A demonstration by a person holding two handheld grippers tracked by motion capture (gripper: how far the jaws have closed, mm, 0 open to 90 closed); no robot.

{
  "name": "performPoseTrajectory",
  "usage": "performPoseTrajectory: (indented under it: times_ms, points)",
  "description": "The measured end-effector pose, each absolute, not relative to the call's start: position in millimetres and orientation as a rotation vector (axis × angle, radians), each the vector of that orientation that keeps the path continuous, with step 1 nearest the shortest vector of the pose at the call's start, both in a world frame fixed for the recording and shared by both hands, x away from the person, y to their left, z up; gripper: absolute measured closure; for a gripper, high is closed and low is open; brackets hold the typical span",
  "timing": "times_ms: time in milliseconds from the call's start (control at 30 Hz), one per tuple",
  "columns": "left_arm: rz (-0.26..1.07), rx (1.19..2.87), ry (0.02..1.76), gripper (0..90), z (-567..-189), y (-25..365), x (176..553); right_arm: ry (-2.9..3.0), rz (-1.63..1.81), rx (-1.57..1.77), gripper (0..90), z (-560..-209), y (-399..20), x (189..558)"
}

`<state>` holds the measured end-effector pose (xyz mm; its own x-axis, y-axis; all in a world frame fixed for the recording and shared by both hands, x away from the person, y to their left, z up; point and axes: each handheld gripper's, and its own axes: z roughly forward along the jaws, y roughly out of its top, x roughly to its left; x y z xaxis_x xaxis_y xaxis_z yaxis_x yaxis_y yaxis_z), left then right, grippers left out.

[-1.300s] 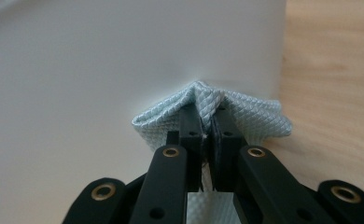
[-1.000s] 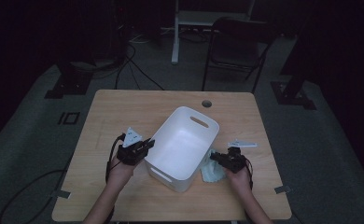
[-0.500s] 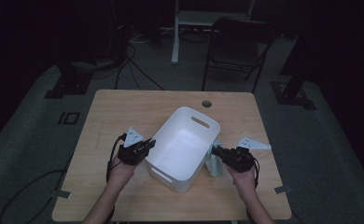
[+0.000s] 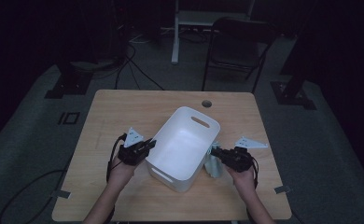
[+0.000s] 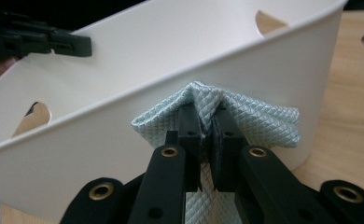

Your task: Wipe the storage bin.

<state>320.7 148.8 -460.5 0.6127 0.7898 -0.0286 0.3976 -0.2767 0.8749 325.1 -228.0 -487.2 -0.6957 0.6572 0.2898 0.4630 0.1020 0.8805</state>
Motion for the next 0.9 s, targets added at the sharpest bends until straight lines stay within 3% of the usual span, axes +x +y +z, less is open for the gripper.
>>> performPoseTrajectory:
  times_ms: [900]
  points:
    - [0.548,1.888,0.974,84.4,-460,147,320,2.308,1.396,1.332,85.1,-536,-225,349]
